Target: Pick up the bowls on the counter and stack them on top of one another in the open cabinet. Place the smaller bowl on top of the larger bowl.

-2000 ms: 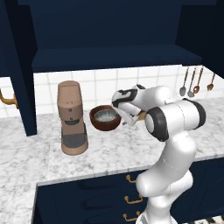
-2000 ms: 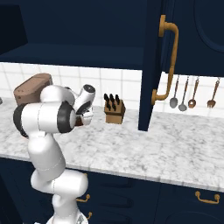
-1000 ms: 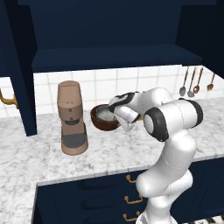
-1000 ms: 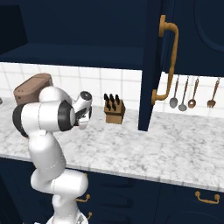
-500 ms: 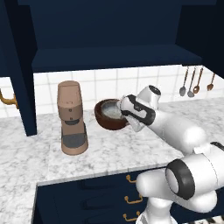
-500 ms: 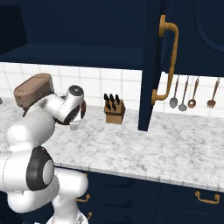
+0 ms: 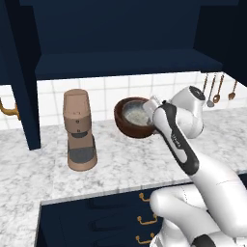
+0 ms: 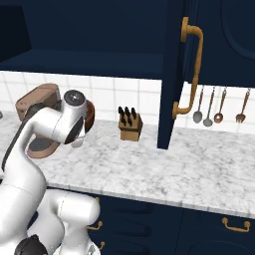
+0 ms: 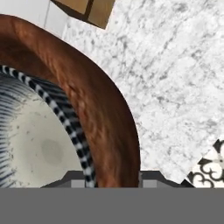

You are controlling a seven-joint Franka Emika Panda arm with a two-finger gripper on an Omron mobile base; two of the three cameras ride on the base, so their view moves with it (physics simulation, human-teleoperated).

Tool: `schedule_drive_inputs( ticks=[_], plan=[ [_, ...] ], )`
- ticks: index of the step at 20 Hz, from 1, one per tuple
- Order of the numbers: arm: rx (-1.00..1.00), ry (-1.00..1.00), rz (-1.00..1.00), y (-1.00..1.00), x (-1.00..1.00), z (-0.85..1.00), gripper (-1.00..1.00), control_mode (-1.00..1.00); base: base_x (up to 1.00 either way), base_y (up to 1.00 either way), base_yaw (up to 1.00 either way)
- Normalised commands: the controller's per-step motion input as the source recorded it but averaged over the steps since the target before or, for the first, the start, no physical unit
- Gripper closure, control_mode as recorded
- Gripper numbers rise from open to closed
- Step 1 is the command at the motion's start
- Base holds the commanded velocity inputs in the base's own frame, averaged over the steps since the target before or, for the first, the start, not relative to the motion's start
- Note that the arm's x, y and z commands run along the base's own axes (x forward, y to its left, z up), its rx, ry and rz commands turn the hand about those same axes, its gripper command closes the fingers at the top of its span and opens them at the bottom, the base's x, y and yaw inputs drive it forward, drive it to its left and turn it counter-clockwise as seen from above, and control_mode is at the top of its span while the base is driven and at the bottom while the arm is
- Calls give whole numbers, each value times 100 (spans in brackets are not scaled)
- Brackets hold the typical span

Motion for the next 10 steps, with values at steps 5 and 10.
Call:
schedule_drive_inputs(
  ticks=[5,10],
  plan=[
    [-2,-12,0,-4,-8,100,100,-100,0,0,0],
    [-2,-9,0,0,1,100,100,-100,0,0,0]
  ],
)
